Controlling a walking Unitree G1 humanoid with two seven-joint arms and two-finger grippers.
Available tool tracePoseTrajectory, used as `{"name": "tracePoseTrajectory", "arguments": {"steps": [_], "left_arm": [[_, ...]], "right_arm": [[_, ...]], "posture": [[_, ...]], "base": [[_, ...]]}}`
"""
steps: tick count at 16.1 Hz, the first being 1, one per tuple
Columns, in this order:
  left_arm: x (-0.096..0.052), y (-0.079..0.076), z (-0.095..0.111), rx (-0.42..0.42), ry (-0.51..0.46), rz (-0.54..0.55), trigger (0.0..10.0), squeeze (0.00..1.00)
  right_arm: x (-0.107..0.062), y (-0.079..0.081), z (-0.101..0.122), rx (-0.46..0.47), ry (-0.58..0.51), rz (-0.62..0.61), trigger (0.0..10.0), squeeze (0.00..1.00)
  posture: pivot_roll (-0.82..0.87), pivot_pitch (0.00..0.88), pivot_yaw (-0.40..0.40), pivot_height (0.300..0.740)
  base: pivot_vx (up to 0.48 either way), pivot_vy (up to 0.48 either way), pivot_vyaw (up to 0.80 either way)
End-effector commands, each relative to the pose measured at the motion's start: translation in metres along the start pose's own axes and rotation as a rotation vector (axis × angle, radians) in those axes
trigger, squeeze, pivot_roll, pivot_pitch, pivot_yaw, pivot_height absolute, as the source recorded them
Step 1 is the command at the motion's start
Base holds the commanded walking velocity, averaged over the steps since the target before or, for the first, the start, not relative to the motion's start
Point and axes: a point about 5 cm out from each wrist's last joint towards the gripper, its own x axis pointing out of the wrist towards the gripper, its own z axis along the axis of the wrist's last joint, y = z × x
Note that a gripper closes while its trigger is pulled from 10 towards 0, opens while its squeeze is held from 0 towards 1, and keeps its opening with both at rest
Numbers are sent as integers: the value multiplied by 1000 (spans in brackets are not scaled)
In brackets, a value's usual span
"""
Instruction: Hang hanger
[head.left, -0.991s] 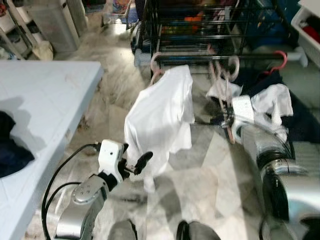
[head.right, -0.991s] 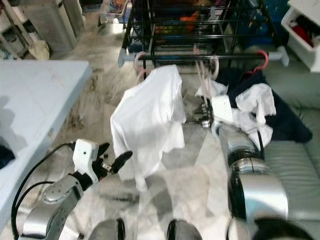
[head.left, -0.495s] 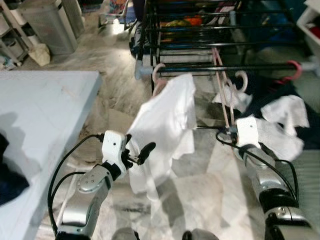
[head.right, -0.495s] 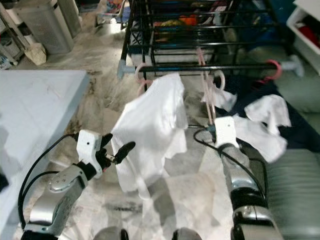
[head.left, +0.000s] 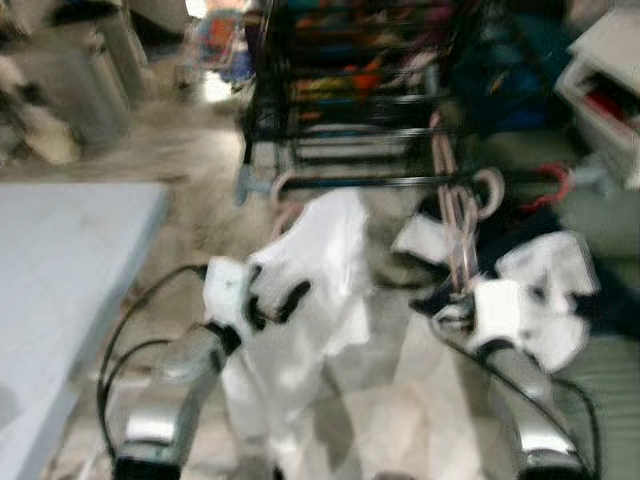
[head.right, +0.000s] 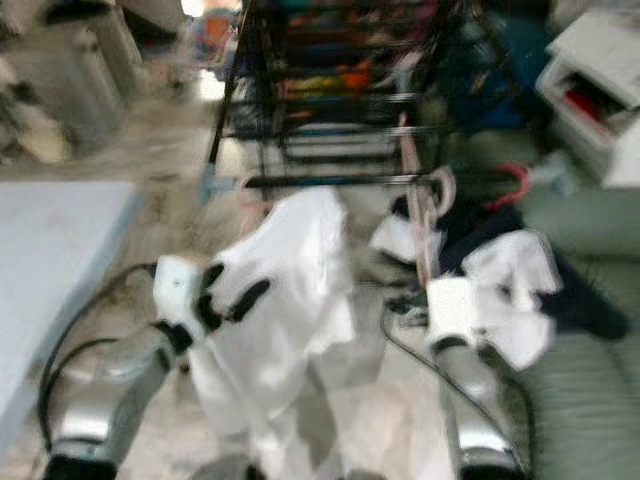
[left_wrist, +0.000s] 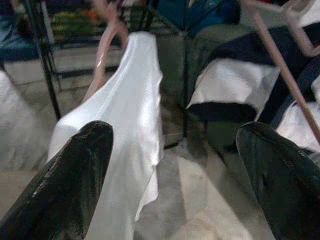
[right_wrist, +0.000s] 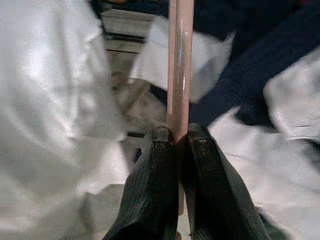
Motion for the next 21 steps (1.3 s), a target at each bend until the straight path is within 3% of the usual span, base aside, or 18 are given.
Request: {"name": "tracePoseTrajectory", "arguments": {"steps": [1,7,11,15,18,21], "left_arm": [[1,0,-1,-3,3,-2,10000,0],[-1,0,-2,2,11,2,10000,0],[-4,1,-4,10,28,-3,10000,0],[-12,2,-6,15,50,0,10000,0],[-15,1,-7,18,59,-3,10000,0],[-15,1,-7,20,67,-6,10000,0]], "right_arm": [[-6,2,8,26,-18,-2,10000,0],[-13,17,-1,64,117,76,10000,0],[7,26,11,46,176,136,10000,0],[41,10,41,12,168,100,10000,0],[57,-3,43,60,243,49,10000,0],[64,-8,29,133,358,32,10000,0]], "posture": [[-79,19,44,740],[-75,32,50,740],[-63,45,54,740],[-35,66,58,740],[-26,72,59,740],[-21,76,59,740]], "base": [[0,0,0],[0,0,0],[0,0,0],[0,0,0],[0,0,0],[0,0,0]]}}
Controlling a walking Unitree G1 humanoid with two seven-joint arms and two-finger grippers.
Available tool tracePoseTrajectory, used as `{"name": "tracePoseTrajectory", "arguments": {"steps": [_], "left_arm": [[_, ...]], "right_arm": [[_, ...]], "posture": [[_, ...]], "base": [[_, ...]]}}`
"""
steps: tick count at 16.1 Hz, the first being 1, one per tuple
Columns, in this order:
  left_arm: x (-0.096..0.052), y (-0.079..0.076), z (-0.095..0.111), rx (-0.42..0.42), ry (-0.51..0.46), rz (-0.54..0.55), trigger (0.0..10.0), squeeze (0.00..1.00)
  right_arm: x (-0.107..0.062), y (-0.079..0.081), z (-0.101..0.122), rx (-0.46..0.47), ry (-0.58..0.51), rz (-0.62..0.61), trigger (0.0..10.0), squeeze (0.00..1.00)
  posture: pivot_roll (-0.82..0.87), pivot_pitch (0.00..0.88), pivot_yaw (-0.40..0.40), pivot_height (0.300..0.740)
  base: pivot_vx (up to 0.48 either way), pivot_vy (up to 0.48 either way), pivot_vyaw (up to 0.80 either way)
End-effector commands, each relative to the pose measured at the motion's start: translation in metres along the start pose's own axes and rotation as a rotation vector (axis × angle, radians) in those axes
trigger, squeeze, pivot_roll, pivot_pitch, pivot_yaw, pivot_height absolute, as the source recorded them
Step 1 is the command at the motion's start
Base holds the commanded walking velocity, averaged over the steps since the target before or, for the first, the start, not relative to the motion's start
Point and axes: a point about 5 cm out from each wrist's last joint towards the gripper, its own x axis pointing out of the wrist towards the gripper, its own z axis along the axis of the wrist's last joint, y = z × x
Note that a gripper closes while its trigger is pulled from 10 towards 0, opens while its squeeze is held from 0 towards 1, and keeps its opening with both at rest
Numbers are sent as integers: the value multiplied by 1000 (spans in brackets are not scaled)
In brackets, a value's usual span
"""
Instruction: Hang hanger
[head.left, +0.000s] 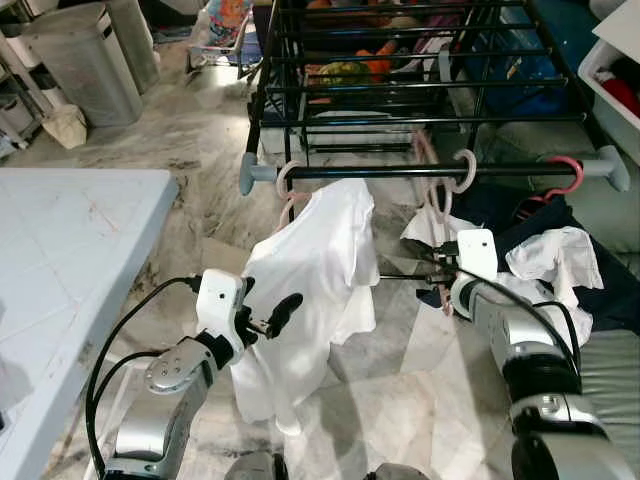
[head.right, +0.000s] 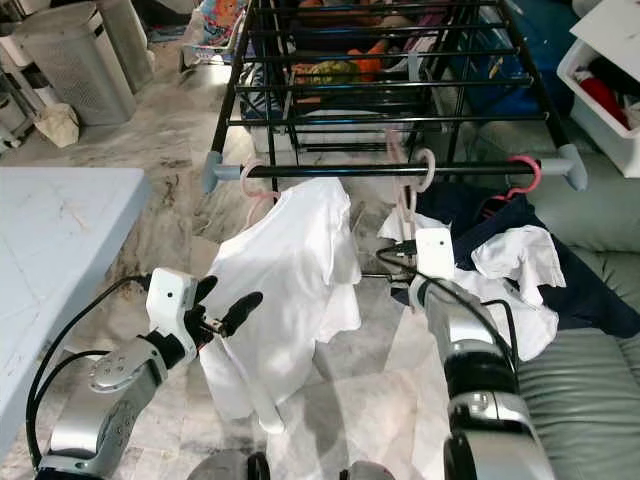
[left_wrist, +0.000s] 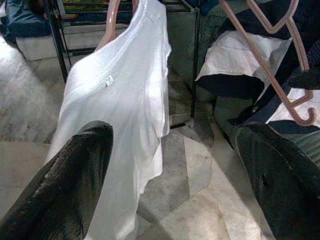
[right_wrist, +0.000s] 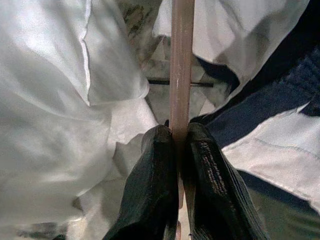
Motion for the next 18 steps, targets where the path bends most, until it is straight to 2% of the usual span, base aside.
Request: {"name": "tracePoseTrajectory", "arguments": {"steps": [1,6,7,8,11,13,18], "left_arm": [[-3,0,1,12,8,-9,10000,0],[-2,-2,-2,14,31,-17,10000,0],[-1,-2,-2,15,32,-18,10000,0],[0,-2,-1,15,33,-19,10000,0],[4,-1,0,30,32,-8,10000,0],[7,0,0,44,35,10,10000,0],[12,-1,1,48,19,30,10000,0]], "right_arm": [[3,-1,-13,48,72,-8,10000,0],[6,5,-33,83,136,26,10000,0],[6,5,-34,94,131,37,10000,1000],[6,4,-34,75,122,36,10000,1000],[2,3,-22,-60,-6,9,10000,1000],[-6,3,-30,-105,-59,-28,10000,1000],[-26,3,-49,-90,-82,-63,10000,1000]], "posture": [[-21,76,59,740],[-23,73,63,740],[-23,74,65,740],[-23,72,66,740],[-27,65,70,740],[-30,55,73,740],[-48,39,57,740]], "base": [[0,0,0],[0,0,0],[0,0,0],[0,0,0],[0,0,0],[0,0,0],[0,0,0]]}}
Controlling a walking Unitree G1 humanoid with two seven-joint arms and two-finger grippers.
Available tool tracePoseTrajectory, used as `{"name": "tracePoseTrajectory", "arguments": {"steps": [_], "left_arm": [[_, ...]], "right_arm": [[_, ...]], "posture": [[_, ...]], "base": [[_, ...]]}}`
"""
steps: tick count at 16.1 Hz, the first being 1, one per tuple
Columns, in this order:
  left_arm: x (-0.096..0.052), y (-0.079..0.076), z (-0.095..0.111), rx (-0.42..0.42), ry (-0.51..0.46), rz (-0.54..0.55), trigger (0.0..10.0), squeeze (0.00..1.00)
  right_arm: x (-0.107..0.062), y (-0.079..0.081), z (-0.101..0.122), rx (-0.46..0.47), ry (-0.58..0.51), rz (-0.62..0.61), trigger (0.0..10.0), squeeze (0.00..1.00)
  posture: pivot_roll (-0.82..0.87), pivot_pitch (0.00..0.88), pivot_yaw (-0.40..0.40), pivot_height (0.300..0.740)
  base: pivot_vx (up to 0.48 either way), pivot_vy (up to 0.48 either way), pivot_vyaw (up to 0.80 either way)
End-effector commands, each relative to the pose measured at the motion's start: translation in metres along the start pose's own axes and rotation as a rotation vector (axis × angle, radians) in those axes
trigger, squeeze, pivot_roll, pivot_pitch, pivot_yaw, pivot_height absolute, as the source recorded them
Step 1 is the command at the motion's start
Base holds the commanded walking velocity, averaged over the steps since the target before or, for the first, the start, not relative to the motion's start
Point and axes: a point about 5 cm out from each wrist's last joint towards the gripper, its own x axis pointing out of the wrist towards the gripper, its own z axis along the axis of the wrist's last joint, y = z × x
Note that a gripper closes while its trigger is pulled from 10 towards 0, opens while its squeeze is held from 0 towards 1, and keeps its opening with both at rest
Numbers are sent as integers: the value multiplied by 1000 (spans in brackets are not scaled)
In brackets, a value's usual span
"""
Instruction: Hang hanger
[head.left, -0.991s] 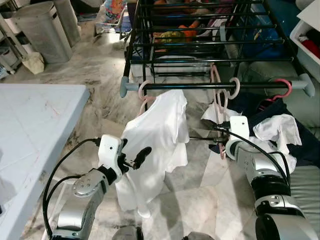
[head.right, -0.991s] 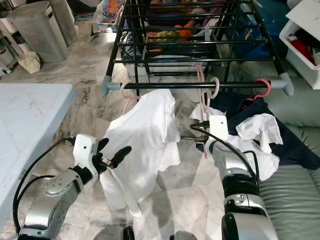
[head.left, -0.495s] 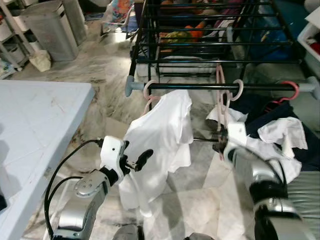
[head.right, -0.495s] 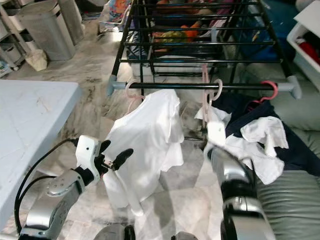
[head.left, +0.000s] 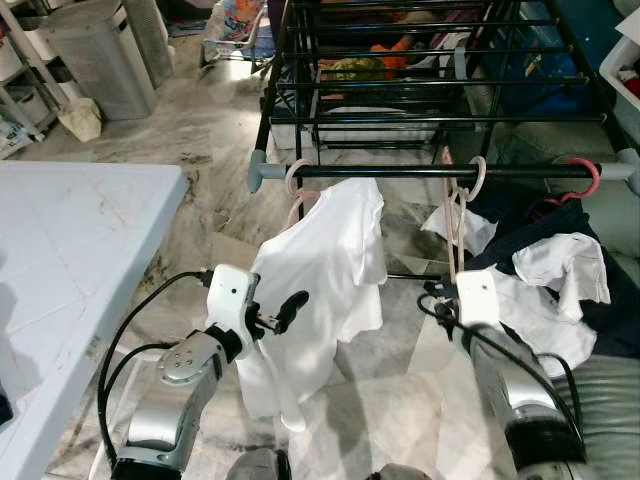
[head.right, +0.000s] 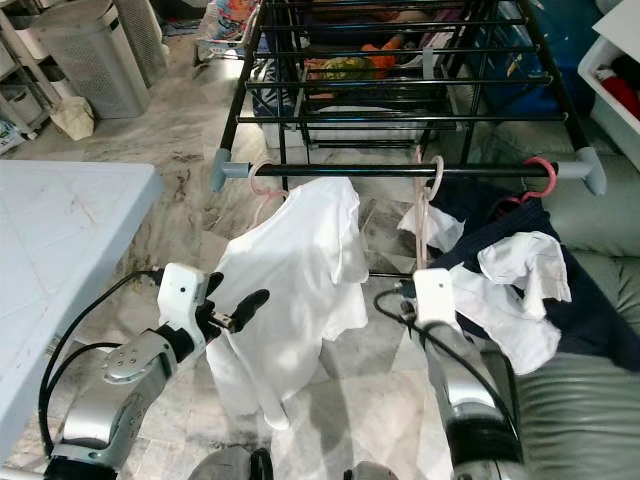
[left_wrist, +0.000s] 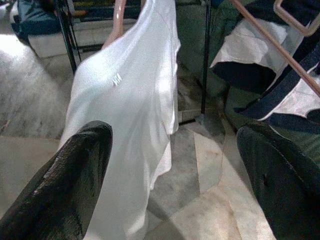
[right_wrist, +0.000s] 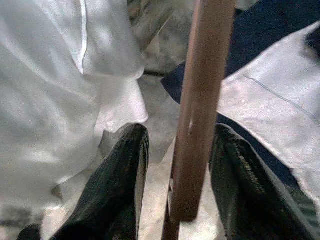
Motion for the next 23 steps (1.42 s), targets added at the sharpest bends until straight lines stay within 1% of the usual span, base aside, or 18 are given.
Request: {"name": "tracePoseTrajectory", "arguments": {"steps": [1,3,4,6,7,9,11,12,13,15,16,17,20,21,22,23], "left_arm": [[1,3,-2,10,5,28,10000,0],[1,3,-1,7,-1,28,10000,0],[2,3,0,9,-4,28,10000,0],[5,2,0,10,-8,27,10000,0],[7,1,-1,12,-8,20,10000,0],[8,1,-1,16,-8,17,10000,0],[8,1,-1,20,-8,21,10000,0],[8,2,0,23,-8,26,10000,0],[8,2,0,23,-8,27,10000,0],[7,2,-1,20,-7,29,10000,0],[7,2,-2,20,-5,27,10000,0],[7,2,-2,18,-2,25,10000,0],[5,1,-3,23,-1,21,10000,0],[5,1,-3,27,-1,24,10000,0],[5,1,-3,37,-2,22,10000,0],[6,0,-3,45,-1,19,10000,0]], "right_arm": [[-7,2,5,17,-36,-7,10000,1000],[-20,0,3,1,-93,-36,10000,1000],[-28,-3,2,-31,-134,-66,10000,1000],[-37,-5,0,-56,-194,-94,10000,1000],[-39,-6,0,-44,-199,-108,10000,1000],[-41,-8,5,-47,-217,-126,10000,1000],[-39,-8,9,-43,-234,-126,10000,1000],[-38,-8,17,-48,-288,-136,10000,1000],[-38,-8,18,-51,-294,-137,10000,1000],[-36,-10,29,-60,-355,-165,10000,1000],[-36,-13,33,-84,-375,-201,10000,1000],[-37,-14,36,-73,-390,-205,10000,1000],[-42,-13,38,-77,-422,-197,10000,1000],[-45,-12,36,-98,-424,-191,10000,1000],[-46,-9,29,-76,-420,-159,10000,1000],[-46,-4,26,-75,-423,-126,10000,1000]], "posture": [[-53,37,54,740],[-61,34,52,740],[-67,32,50,740],[-74,30,52,740],[-77,29,52,740],[-78,27,54,740],[-73,25,53,740],[-68,24,53,740],[-68,24,53,740],[-64,25,54,740],[-64,25,54,740],[-63,27,53,740],[-62,29,57,740],[-62,29,57,740],[-63,28,60,740],[-63,29,61,740]], "base": [[0,0,0],[0,0,0],[0,0,0],[0,0,0],[0,0,0],[0,0,0],[0,0,0],[0,0,0],[0,0,0],[0,0,0],[0,0,0],[0,0,0],[0,0,0],[0,0,0],[0,0,0],[0,0,0]]}}
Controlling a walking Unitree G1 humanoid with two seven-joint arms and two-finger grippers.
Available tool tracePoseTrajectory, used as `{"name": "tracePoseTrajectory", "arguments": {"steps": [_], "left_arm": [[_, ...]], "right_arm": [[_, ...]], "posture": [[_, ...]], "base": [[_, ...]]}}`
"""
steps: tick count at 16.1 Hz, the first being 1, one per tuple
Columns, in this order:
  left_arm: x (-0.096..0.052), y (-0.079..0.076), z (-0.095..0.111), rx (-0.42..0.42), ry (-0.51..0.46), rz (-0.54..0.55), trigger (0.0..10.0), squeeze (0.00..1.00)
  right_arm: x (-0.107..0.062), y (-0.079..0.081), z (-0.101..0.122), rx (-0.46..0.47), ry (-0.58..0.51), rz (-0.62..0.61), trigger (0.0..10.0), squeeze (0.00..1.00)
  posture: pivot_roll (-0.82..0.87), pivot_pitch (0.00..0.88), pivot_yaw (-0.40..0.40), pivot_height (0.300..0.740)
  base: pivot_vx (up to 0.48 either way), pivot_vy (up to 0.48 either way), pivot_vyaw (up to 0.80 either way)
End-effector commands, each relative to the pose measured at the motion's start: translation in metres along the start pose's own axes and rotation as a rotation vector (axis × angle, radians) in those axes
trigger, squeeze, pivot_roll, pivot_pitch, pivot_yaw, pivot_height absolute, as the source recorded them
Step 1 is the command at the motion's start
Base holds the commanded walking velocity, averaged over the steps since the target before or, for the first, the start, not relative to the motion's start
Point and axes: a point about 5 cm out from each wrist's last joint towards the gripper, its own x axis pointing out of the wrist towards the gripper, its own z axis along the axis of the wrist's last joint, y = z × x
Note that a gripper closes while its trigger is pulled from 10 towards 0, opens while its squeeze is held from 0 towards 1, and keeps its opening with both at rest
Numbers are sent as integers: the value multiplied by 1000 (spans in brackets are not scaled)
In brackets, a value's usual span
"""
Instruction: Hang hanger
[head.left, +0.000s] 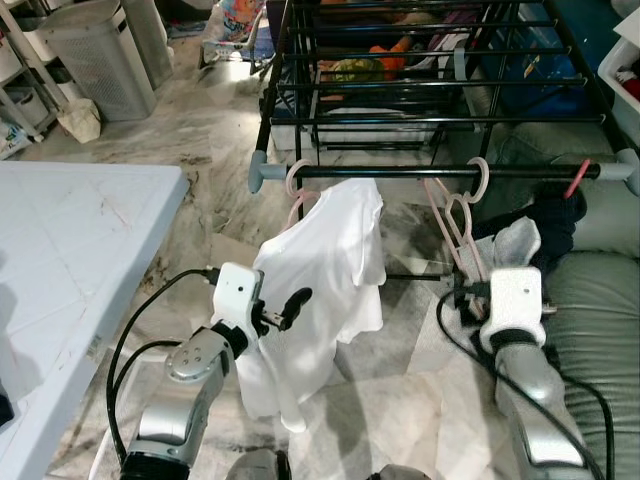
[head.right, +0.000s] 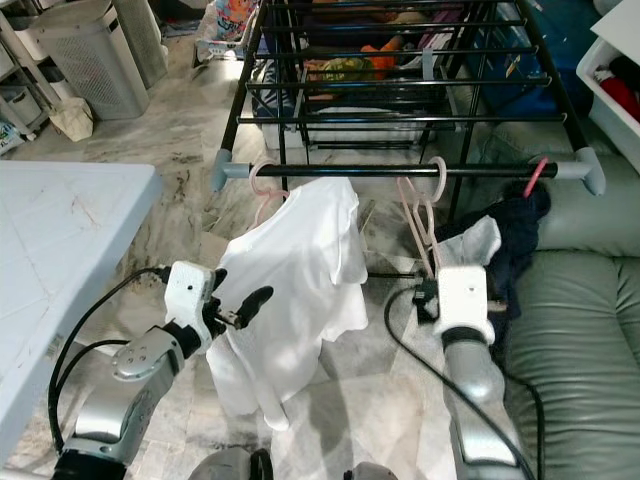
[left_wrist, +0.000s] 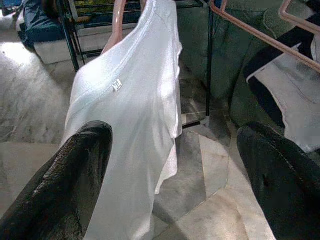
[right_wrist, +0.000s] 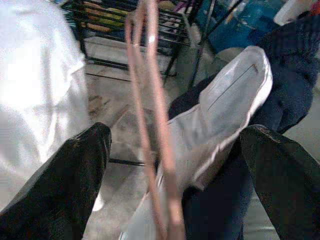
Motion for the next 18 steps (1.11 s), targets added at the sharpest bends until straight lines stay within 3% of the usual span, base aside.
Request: {"name": "tracePoseTrajectory", "arguments": {"steps": [1,2,3,9,10,12,17,18], "left_arm": [[0,1,1,20,0,7,10000,0],[0,1,2,22,-4,8,10000,0],[0,1,3,22,-6,11,10000,0],[3,-6,9,9,-33,6,10000,0],[4,-6,9,7,-33,4,10000,0],[5,-7,9,5,-35,5,10000,0],[4,-8,8,-6,-40,28,10000,0],[2,-6,5,-8,-38,48,10000,0]], "right_arm": [[0,6,6,25,-28,29,10000,1000],[1,9,7,17,-23,45,10000,996],[1,10,5,16,-7,53,10000,0],[5,-1,9,23,-30,5,10000,0],[7,-2,9,-11,-28,-24,10000,0],[9,-2,9,-26,-34,-40,10000,0],[12,5,12,55,-34,11,10000,0],[12,4,9,13,-43,15,10000,0]], "posture": [[-61,29,63,740],[-61,32,62,740],[-61,32,62,740],[-69,30,54,740],[-68,30,54,740],[-69,30,48,740],[-54,21,29,740],[-43,9,21,740]], "base": [[0,0,0],[0,0,0],[-262,0,0],[-286,0,0],[-285,0,0],[-285,0,0],[-283,0,0],[-274,0,0]]}}
